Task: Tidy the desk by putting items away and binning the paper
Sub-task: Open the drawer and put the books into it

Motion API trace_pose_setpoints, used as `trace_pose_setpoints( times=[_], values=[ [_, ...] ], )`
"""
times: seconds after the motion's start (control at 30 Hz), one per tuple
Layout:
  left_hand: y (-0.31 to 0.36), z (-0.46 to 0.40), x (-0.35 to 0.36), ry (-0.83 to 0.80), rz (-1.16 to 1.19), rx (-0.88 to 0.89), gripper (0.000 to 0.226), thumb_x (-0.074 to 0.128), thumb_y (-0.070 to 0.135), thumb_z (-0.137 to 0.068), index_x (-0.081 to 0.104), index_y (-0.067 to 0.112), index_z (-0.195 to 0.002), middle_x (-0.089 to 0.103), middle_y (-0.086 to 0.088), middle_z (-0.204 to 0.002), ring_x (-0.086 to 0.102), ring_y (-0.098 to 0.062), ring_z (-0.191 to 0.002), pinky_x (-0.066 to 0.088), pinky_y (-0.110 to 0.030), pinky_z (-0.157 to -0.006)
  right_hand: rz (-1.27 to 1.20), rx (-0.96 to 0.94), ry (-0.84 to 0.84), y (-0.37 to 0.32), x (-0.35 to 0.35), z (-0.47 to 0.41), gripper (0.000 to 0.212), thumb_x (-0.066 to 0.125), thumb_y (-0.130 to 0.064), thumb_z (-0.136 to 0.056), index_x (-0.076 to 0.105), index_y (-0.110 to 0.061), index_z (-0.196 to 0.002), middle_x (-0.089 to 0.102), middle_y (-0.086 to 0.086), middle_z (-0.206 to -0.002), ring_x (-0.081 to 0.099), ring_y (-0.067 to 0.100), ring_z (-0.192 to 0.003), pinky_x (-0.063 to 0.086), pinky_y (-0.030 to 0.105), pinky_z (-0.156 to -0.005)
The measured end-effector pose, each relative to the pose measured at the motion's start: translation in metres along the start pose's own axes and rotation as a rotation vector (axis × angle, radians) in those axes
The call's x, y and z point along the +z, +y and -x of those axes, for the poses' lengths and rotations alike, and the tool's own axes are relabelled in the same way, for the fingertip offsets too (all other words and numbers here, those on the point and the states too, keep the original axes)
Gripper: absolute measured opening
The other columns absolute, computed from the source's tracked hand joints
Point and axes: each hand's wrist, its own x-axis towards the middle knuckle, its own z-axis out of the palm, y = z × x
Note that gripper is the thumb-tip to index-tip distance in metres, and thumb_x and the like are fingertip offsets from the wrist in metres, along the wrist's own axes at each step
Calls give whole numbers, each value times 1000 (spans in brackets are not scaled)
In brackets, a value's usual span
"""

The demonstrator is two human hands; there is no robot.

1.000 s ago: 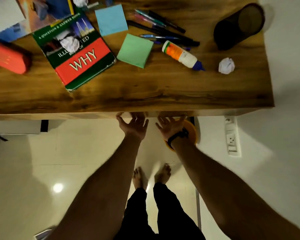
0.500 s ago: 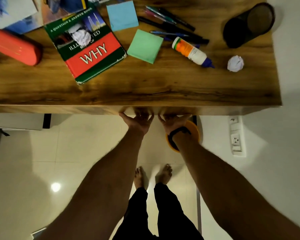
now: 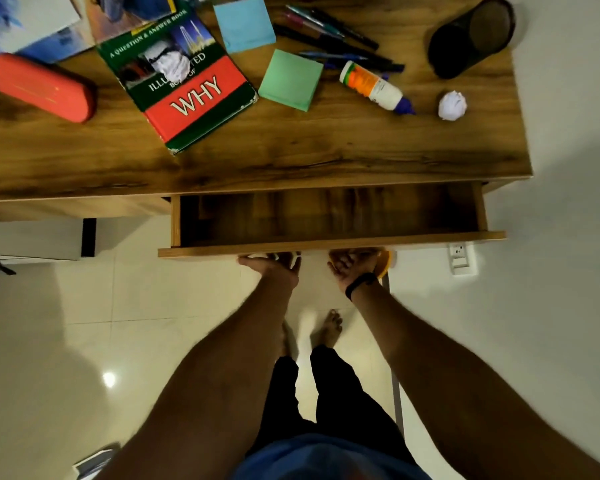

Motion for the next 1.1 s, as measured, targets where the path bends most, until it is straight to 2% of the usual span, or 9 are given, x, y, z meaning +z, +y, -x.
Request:
trace_pose_setpoints(
  times=[0.13, 0.17, 0.23, 0.37, 0.43, 0.53, 0.8, 0.97, 1.1],
  values=[
    [13, 31, -17, 424, -402, 479, 70, 26, 59, -97, 38, 8, -143, 42, -19, -146, 41, -39, -133, 27, -47, -111, 631, -390, 83, 16, -14, 30, 22, 32, -14, -101, 46, -7, -116, 31, 29, -149, 32, 42, -138, 36, 20, -105],
    [14, 40, -22, 484, -554, 665, 68, 27, 55, -98, 33, 6, -145, 38, -19, -147, 39, -39, -133, 29, -47, -110, 747, -542, 187, 23, -15, 46, 20, 37, -12, -97, 45, -7, -115, 41, 27, -141, 42, 40, -130, 43, 28, -106],
    [16, 59, -35, 466, -846, 1023, 71, 33, 54, -97, 26, 6, -148, 31, -17, -150, 36, -36, -135, 32, -46, -109, 982, -902, 327, 36, -13, 83, 14, 47, -17, -93, 50, -7, -103, 57, 17, -110, 53, 28, -102, 43, 31, -89],
    [31, 75, -53, 292, -1456, 1522, 68, 44, 49, -94, 28, 10, -147, 27, -15, -155, 24, -29, -144, 16, -39, -121, 1465, -1451, 28, 57, 1, 130, 18, 54, -29, -90, 56, -14, -100, 57, 8, -101, 46, 22, -97, 30, 31, -87],
    [45, 69, -58, 144, -1842, 1562, 54, 39, 46, -96, 45, 11, -136, 44, -13, -145, 30, -28, -142, 7, -43, -123, 1688, -1438, -68, 54, 14, 127, 36, 47, -37, -91, 54, -17, -120, 56, 7, -122, 46, 25, -117, 31, 40, -103],
    [60, 66, -61, 58, -2130, 1512, 48, 34, 49, -98, 63, 14, -114, 64, -11, -120, 50, -31, -124, 16, -50, -120, 1978, -1187, -154, 40, 27, 119, 45, 36, -45, -98, 50, -17, -131, 55, 9, -134, 46, 30, -126, 25, 49, -113],
    [48, 88, -79, 110, -2185, 1424, 45, 37, 44, -97, 69, 14, -104, 68, -13, -111, 53, -35, -115, 23, -49, -116, 2045, -1241, -262, 28, 4, 130, 48, 27, -49, -101, 63, -17, -100, 67, 10, -100, 63, 31, -92, 47, 38, -76],
    [41, 91, -105, 155, -2191, 1419, 51, 30, 47, -97, 67, 12, -101, 65, -14, -108, 54, -35, -107, 31, -48, -108, 2074, -1230, -358, 32, -13, 127, 46, 29, -49, -100, 61, -17, -98, 66, 9, -99, 63, 28, -87, 42, 33, -71],
    [40, 93, -111, 146, -2226, 1312, 55, 25, 54, -95, 59, 13, -106, 59, -12, -112, 53, -33, -107, 36, -45, -102, 2047, -1112, -491, 31, -19, 123, 43, 32, -49, -99, 57, -16, -113, 57, 10, -119, 56, 28, -105, 43, 37, -84]
  ],
)
